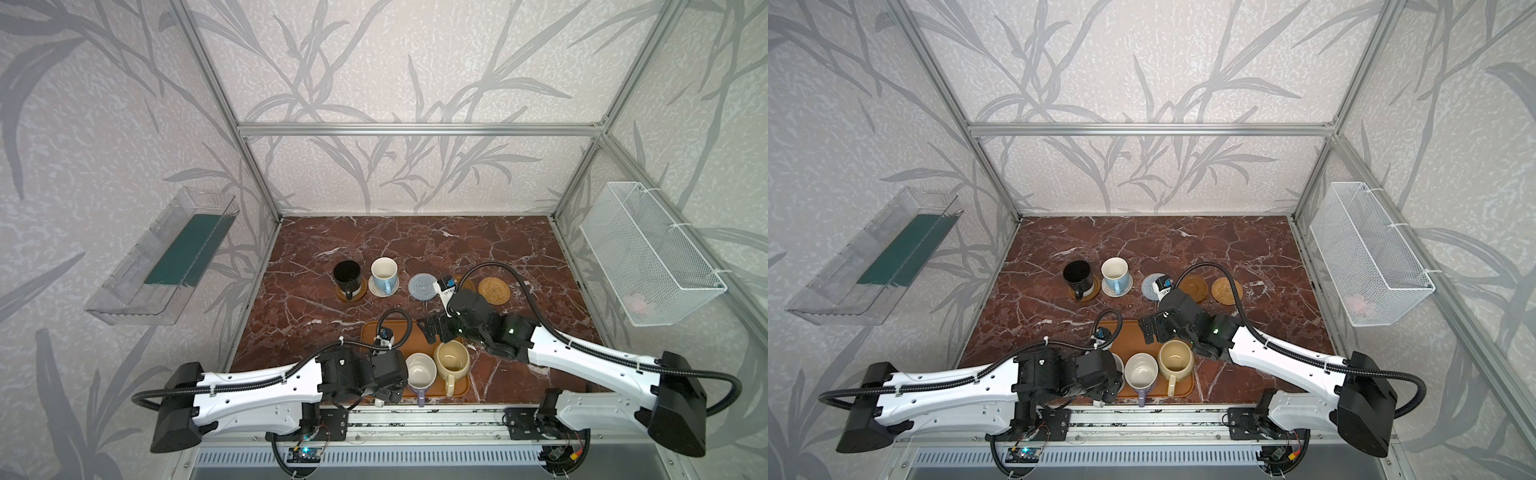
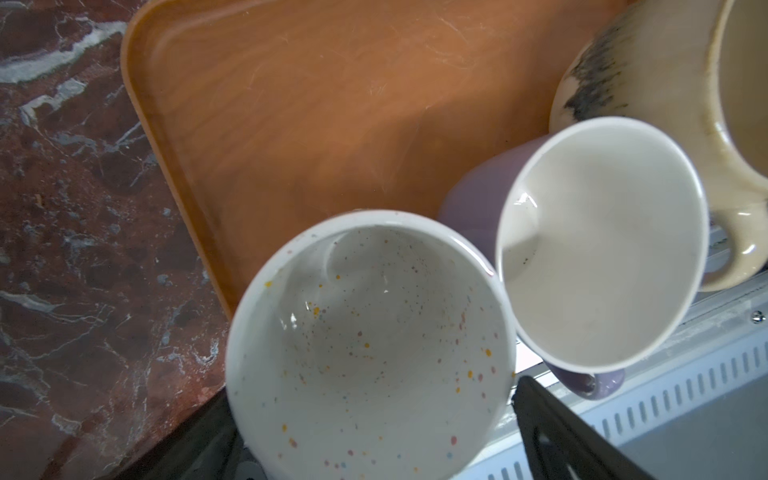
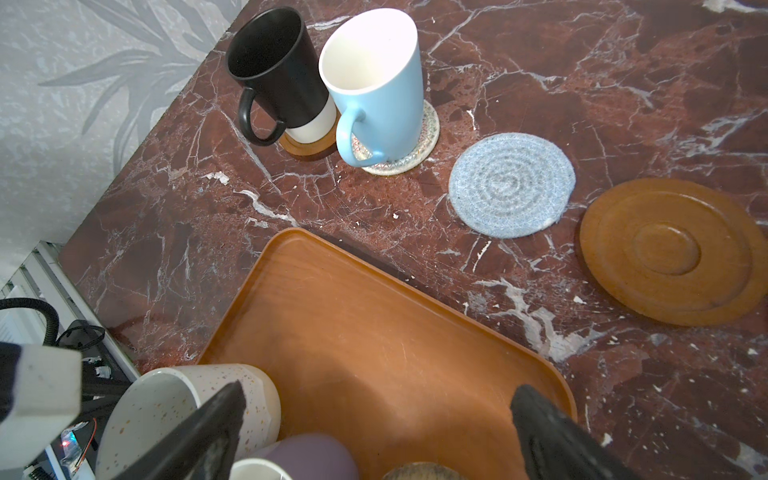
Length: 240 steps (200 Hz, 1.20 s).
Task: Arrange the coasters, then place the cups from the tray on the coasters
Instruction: 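Lower the left gripper onto the white speckled mug and grasp its rim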
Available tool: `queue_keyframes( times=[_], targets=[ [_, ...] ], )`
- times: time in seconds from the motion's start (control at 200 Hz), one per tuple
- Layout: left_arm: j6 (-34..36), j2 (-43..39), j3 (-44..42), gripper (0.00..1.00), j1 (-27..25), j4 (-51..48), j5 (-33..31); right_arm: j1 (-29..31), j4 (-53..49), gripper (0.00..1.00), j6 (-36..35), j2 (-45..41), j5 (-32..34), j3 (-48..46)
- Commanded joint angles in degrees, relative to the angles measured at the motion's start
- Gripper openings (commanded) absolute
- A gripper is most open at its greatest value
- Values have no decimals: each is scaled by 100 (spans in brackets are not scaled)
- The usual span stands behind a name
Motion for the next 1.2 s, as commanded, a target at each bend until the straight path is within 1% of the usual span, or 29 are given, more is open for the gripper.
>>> queue_keyframes(
  times=[0.0,0.075,0.155,0.305,0.405,0.52,0.605,0.64,0.7,0.755,0.82,0.93,1.03,1.105,1.195],
  targets=[
    [-142,38,-107,99,-60,-54,-316,-11,148,99,47,62,3,-68],
    [-171,43,-130,95,-64,-154,-398,-14,164,99,59,98,-2,-62],
    [-171,86,-162,88,-65,-184,-395,-13,170,99,70,155,6,-51],
    [-196,144,-280,85,-65,-83,-341,-9,133,99,102,281,9,28],
    [-237,154,-319,81,-65,-130,-398,-9,102,99,113,352,-28,72],
    [-321,89,-319,81,-65,-341,-587,-9,56,99,118,413,-54,129],
    [-343,7,-374,77,-65,-410,-755,-9,65,99,121,458,-55,152],
    [-335,-21,-410,75,-64,-371,-795,-10,75,99,122,479,-56,164],
    [-305,-64,-475,68,-65,-244,-813,-9,67,99,133,519,-71,194],
    [-296,-87,-520,66,-57,-184,-824,-9,45,99,131,554,-97,229],
    [-291,-109,-554,61,-56,-158,-849,-14,28,99,131,590,-116,260],
    [-264,-152,-630,57,-56,-112,-830,-10,24,99,146,643,-125,297],
    [-240,-210,-660,56,-56,-50,-821,-9,28,100,157,688,-150,335],
    [-226,-250,-678,47,-43,-11,-847,-9,42,100,162,715,-190,369],
    [-209,-269,-705,41,-43,55,-890,-10,129,100,132,733,-272,371]
  ],
)
